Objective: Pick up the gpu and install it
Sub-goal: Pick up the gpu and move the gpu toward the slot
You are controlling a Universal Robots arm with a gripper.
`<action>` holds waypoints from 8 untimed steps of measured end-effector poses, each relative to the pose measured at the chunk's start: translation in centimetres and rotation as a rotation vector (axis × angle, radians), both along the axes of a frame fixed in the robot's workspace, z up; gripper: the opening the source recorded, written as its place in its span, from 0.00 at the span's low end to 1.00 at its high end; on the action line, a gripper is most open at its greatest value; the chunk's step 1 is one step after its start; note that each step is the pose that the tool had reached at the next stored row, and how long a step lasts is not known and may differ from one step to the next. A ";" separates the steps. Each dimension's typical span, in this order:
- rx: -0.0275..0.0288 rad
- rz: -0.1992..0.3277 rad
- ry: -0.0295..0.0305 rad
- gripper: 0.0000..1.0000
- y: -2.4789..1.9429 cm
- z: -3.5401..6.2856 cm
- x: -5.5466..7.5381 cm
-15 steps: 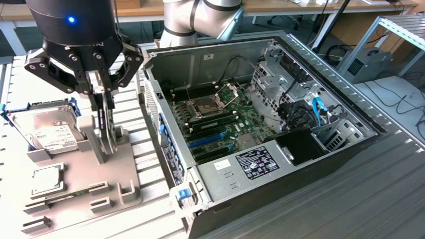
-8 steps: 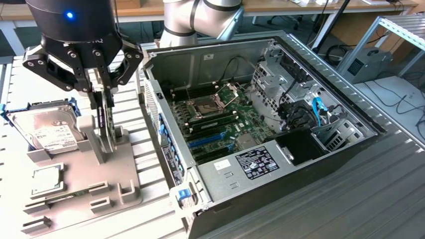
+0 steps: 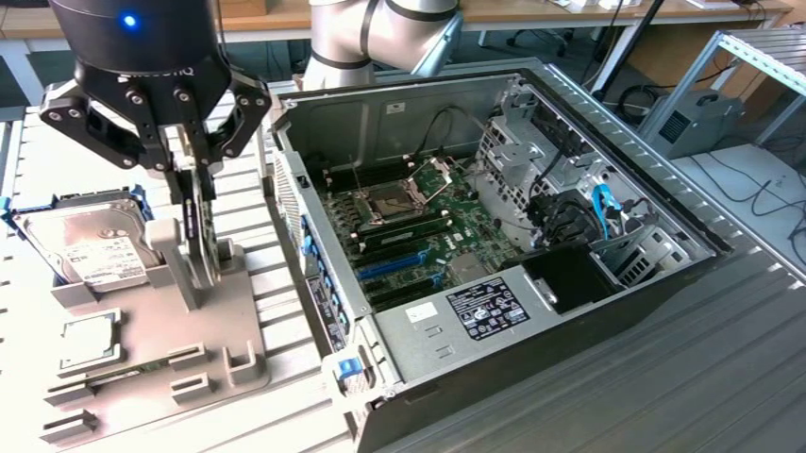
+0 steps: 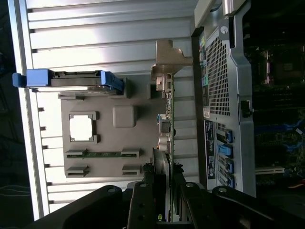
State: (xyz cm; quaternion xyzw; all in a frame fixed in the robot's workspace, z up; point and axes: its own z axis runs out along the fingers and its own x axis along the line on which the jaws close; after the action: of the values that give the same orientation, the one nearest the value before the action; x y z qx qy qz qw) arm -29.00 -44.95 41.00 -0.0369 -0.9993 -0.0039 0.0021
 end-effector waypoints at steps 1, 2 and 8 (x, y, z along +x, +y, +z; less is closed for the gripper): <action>0.0000 0.000 0.0000 0.26 0.00 0.07 0.0; 0.0000 0.000 0.0001 0.26 0.00 0.12 0.0; -0.0001 0.000 0.0001 0.26 0.00 0.36 0.0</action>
State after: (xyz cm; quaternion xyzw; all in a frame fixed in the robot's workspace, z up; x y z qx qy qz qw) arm -29.00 -44.95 41.36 -0.0369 -0.9993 -0.0039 0.0021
